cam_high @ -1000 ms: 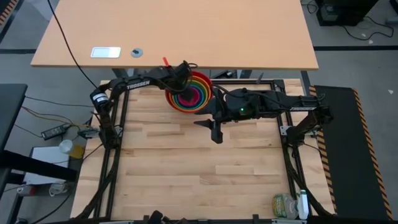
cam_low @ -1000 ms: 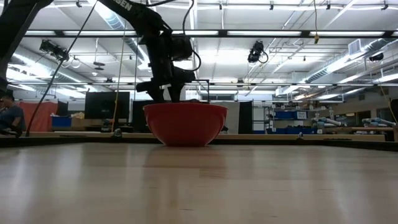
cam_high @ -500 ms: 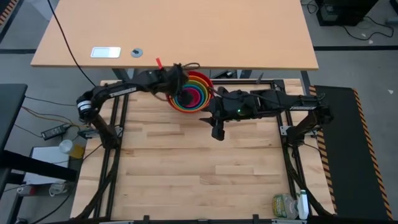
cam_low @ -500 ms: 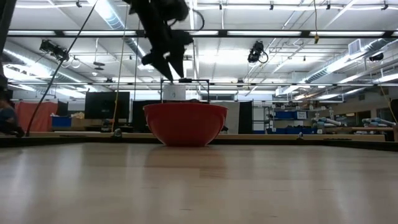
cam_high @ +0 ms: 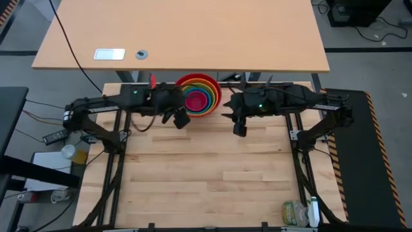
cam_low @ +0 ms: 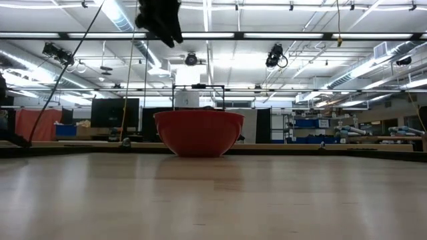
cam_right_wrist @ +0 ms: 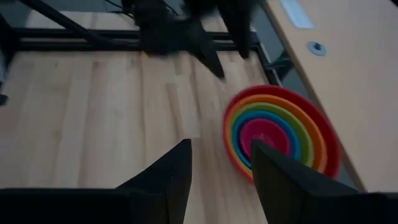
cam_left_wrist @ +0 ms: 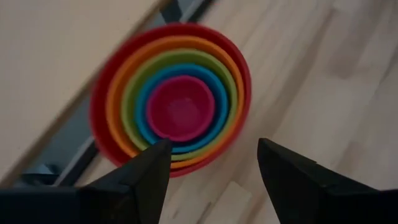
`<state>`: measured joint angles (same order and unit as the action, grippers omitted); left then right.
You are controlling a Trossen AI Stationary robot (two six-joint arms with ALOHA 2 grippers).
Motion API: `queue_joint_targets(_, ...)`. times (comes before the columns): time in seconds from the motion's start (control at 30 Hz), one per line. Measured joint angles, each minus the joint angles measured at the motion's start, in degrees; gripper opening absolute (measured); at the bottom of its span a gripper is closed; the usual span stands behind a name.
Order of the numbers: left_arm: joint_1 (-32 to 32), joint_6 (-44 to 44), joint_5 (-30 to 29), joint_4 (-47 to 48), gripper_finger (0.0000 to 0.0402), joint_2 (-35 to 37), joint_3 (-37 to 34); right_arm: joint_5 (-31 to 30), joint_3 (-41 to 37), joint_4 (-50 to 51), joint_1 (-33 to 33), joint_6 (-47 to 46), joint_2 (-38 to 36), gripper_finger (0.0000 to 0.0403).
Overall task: Nest bowls inside each other by size order
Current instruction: Return to Home Position
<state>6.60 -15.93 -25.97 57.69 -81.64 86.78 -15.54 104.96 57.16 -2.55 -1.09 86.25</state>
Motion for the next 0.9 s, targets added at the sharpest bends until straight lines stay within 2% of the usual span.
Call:
queue_joint_targets(0.13,-3.88,-2.33,-7.58,0.10,0.0242,3.71,-1.29,0.00,-9.35,-5.86,1.97,0.15,-6.00,0.0169)
queue_joint_targets(0.27,-7.46,-8.92,-13.55,-0.54,0.0242,9.57,-8.13,1.42,-22.32,-15.65,3.91,-2.33,-13.45,0.0169)
queue_joint_targets(0.47,-11.14,-21.73,-14.63,-6.24,0.0242,20.02,-21.78,4.12,-38.80,-25.95,6.83,-8.85,-24.42,0.0169)
queue_joint_targets(0.6,-12.40,-27.33,-14.94,-12.64,0.0238,28.35,-30.14,4.77,-46.64,-29.62,9.56,-11.53,-31.57,0.0169)
queue_joint_targets(0.77,-12.49,-30.95,-15.83,-17.02,0.0210,38.34,-37.25,7.91,-53.80,-31.68,14.29,-12.29,-39.76,0.0169)
queue_joint_targets(0.9,-12.49,-33.90,-20.97,-17.49,0.0180,45.60,-41.27,11.96,-59.27,-34.32,18.36,-13.87,-44.73,0.0169)
